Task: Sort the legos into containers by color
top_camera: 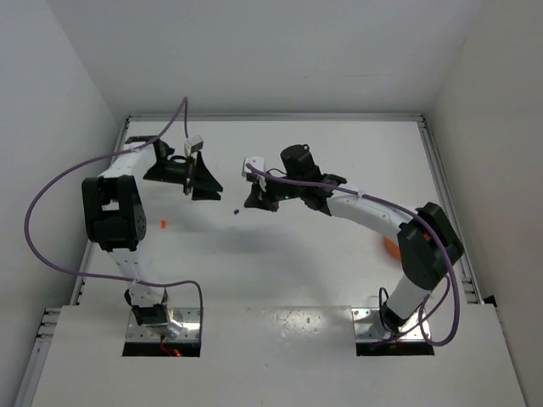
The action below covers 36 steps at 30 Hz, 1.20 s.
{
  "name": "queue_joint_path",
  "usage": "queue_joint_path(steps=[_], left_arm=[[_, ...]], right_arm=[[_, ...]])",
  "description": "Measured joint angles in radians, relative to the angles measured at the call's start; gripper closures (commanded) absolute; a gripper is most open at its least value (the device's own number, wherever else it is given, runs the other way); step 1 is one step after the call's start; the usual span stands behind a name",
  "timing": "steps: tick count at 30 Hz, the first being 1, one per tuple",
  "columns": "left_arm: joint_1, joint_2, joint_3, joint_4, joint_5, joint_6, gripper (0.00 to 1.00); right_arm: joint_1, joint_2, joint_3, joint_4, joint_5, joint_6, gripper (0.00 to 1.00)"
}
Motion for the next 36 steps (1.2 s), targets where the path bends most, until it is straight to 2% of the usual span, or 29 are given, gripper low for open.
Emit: queue_joint_path(steps=[1, 2, 3, 6, 9, 10, 13, 16, 17, 19, 23, 26, 32, 36], left_arm=[[0.025, 0.003, 0.034, -0.006, -0.015, 0.008, 0.40], [0.048, 0.006, 0.075, -0.007, -0.030, 0.015, 0.36], [0.068, 0.007, 0.118, -0.005, -0.042, 0.022, 0.27], [0.108, 0.007, 0.231, 0.026, -0.070, 0.021, 0.27], [0.108, 0.006, 0.249, 0.072, -0.093, 0.016, 0.27], [0.105, 0.006, 0.245, 0.083, -0.106, 0.014, 0.27], [0.098, 0.005, 0.211, 0.129, -0.141, 0.006, 0.28], [0.096, -0.004, 0.142, 0.194, -0.194, -0.032, 0.28], [0.096, -0.010, 0.116, 0.218, -0.212, -0.044, 0.28], [0.101, -0.031, 0.066, 0.257, -0.266, -0.068, 0.29], [0.129, -0.107, -0.009, 0.342, -0.379, -0.130, 0.29], [0.197, -0.188, -0.057, 0.405, -0.448, -0.186, 0.29], [0.362, -0.227, -0.065, 0.448, -0.520, -0.229, 0.29], [0.435, -0.227, -0.072, 0.446, -0.543, -0.230, 0.28]], right_arm=[[-0.005, -0.021, -0.017, -0.033, 0.016, -0.017, 1.00], [-0.011, -0.042, -0.034, -0.068, 0.034, -0.035, 1.00], [-0.019, -0.061, -0.050, -0.102, 0.048, -0.049, 1.00], [-0.042, -0.128, -0.097, -0.220, 0.110, -0.092, 1.00], [-0.064, -0.173, -0.123, -0.315, 0.167, -0.117, 1.00], [-0.071, -0.182, -0.127, -0.347, 0.187, -0.124, 0.90], [-0.088, -0.185, -0.127, -0.420, 0.229, -0.136, 0.73], [-0.089, -0.176, -0.123, -0.437, 0.237, -0.141, 0.64], [-0.083, -0.159, -0.108, -0.446, 0.235, -0.140, 0.57], [-0.064, -0.082, -0.035, -0.452, 0.210, -0.138, 0.53], [-0.015, 0.163, 0.233, -0.495, 0.174, -0.136, 0.53], [0.024, 0.354, 0.439, -0.492, 0.169, -0.133, 0.52], [0.092, 0.495, 0.491, -0.520, 0.188, -0.130, 0.49], [0.121, 0.506, 0.472, -0.518, 0.204, -0.130, 0.46]])
